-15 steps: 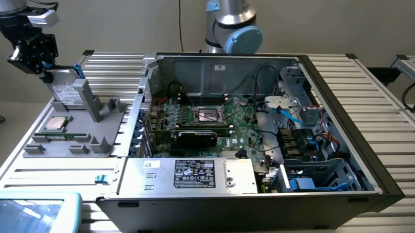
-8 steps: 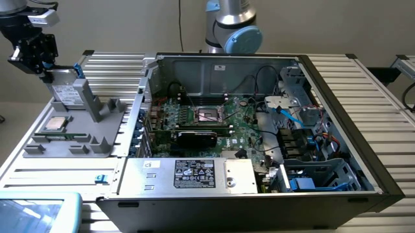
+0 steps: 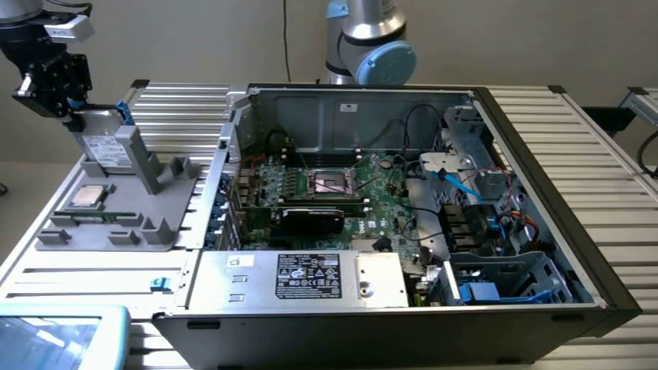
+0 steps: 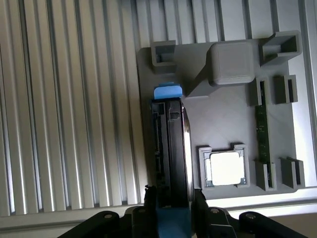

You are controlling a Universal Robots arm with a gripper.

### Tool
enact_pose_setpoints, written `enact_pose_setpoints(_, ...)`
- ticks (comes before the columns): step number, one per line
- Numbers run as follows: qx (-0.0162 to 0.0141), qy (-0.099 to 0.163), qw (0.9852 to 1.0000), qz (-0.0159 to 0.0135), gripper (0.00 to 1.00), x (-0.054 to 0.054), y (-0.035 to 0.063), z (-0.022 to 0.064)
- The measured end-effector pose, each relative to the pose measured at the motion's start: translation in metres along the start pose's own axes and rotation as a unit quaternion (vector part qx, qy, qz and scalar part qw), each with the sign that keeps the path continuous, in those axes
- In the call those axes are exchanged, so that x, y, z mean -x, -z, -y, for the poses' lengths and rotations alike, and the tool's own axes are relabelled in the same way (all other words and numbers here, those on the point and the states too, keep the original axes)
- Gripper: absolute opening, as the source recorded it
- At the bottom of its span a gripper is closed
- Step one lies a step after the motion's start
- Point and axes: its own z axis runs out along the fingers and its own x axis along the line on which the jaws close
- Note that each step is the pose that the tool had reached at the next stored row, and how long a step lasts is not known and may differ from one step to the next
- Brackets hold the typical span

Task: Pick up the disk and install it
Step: 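Pick up the disk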

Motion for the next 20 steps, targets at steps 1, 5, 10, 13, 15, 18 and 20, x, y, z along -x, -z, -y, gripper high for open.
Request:
enact_pose_setpoints(1, 0.0, 0.0, 1.0, 0.0, 0.38, 0.0, 0.0, 0.0)
enact_pose_setpoints(5, 0.0001, 0.0, 1.0, 0.0, 0.38, 0.0, -0.0001, 0.0)
enact_pose_setpoints(10, 0.0, 0.001, 1.0, 0.0, 0.38, 0.0, 0.0, 0.0)
enact_pose_setpoints(13, 0.0, 0.003, 1.0, 0.0, 0.38, 0.0, 0.0, 0.0)
enact_pose_setpoints(15, 0.0, 0.003, 1.0, -0.0001, 0.38, 0.0, 0.0, 0.0)
enact_pose_setpoints(18, 0.0001, 0.004, 1.0, -0.0001, 0.38, 0.0, 0.0, 0.0)
enact_pose_setpoints(20, 0.0001, 0.004, 1.0, -0.0001, 0.38, 0.0, 0.0, 0.0)
